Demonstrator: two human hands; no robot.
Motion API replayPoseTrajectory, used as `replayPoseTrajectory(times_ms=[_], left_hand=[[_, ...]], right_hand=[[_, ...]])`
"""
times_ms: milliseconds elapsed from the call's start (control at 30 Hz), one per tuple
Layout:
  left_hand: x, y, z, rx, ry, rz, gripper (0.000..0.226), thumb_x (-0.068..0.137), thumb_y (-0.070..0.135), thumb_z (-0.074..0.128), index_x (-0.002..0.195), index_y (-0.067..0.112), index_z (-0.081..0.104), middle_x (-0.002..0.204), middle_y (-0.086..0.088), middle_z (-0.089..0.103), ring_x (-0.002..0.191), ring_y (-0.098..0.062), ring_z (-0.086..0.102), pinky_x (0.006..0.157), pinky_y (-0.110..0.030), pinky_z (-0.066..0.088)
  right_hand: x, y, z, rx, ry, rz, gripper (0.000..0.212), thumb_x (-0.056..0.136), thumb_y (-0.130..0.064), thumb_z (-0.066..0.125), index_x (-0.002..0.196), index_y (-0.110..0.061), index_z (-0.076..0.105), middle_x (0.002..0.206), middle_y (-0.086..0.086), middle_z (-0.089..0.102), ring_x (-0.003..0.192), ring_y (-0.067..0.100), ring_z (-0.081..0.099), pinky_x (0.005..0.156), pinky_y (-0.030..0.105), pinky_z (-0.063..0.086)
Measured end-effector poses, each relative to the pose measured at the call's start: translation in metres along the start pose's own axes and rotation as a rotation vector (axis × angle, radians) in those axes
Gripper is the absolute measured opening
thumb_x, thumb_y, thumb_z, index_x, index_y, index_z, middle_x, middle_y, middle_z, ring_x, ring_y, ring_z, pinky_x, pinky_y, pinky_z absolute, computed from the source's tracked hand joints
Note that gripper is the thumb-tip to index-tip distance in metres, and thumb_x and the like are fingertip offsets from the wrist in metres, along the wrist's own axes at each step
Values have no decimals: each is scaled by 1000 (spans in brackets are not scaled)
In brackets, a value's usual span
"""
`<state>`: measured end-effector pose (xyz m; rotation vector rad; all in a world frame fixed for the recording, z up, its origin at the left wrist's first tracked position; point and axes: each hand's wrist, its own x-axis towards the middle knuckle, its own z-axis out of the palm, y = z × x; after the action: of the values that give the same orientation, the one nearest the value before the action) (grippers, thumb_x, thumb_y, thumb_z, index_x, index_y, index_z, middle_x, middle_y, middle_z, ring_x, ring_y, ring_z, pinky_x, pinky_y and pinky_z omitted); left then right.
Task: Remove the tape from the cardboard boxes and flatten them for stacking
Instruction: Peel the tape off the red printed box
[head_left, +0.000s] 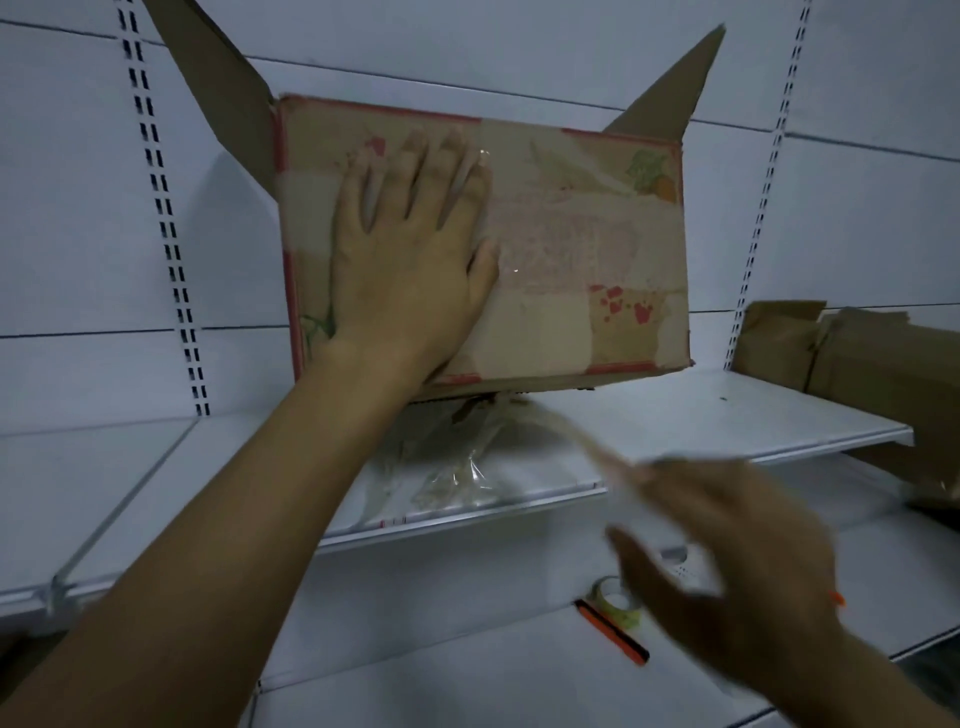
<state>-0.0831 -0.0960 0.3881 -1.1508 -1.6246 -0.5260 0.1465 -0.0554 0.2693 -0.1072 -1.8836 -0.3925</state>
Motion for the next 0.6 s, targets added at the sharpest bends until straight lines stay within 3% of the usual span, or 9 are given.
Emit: replayPoseTrajectory(times_ms=[100, 200, 267, 367, 433, 533, 600], left_hand=[[1, -3, 0, 3, 6, -2, 56, 98, 41, 32, 149, 19, 23, 157, -4, 23, 144, -23, 15, 115, -47, 3], [2, -3, -1, 0, 9, 2, 56, 98, 41, 33, 149, 19, 24, 156, -4, 24, 144, -24, 16, 114, -47, 4], [1, -3, -5, -10, -11, 7, 57, 98, 42, 32, 150, 20, 23, 157, -4, 22, 144, -23, 14, 114, -46, 2], [-3, -7, -15, -16, -74, 10, 58, 98, 45, 30, 150, 21, 19, 159, -3, 14, 145, -21, 9, 115, -44, -1], [0, -10, -31, -28, -43, 24, 55, 99, 47, 27, 146, 20, 32, 157, -5, 21, 143, -22, 19, 115, -45, 5], [2, -6, -59, 22, 225, 144, 39, 98, 37, 37, 108, 13, 66, 132, -9, 57, 113, -27, 56, 107, -45, 29], [-1, 2, -70, 71, 406, 224, 34, 98, 30, 43, 91, 12, 71, 110, -7, 70, 94, -26, 65, 98, -42, 41]], right_hand=[[25, 29, 4, 16, 117, 147, 46, 90, -37, 59, 125, -10, 45, 113, 2, 53, 98, 8, 51, 82, 15, 44], [42, 56, 28, -189, -134, 128, 75, 77, -39, 75, 138, -10, 43, 140, 13, 46, 123, 29, 48, 100, 38, 40], [49, 67, 45, -262, -298, 117, 84, 73, -34, 80, 142, -8, 40, 148, 17, 38, 134, 36, 38, 108, 49, 34], [57, 77, 53, -254, -167, 27, 57, 83, -21, 73, 134, -5, 52, 140, 17, 48, 130, 36, 45, 102, 50, 43], [60, 79, 45, -243, -54, -28, 46, 88, -20, 68, 131, -6, 55, 137, 14, 52, 128, 33, 48, 99, 47, 46], [77, 84, 21, -197, 15, -52, 42, 91, -23, 61, 131, -11, 56, 136, 9, 54, 129, 26, 48, 99, 46, 45], [95, 86, 1, -134, 26, -24, 45, 88, -27, 60, 131, -13, 56, 135, 6, 54, 128, 25, 49, 99, 48, 45]])
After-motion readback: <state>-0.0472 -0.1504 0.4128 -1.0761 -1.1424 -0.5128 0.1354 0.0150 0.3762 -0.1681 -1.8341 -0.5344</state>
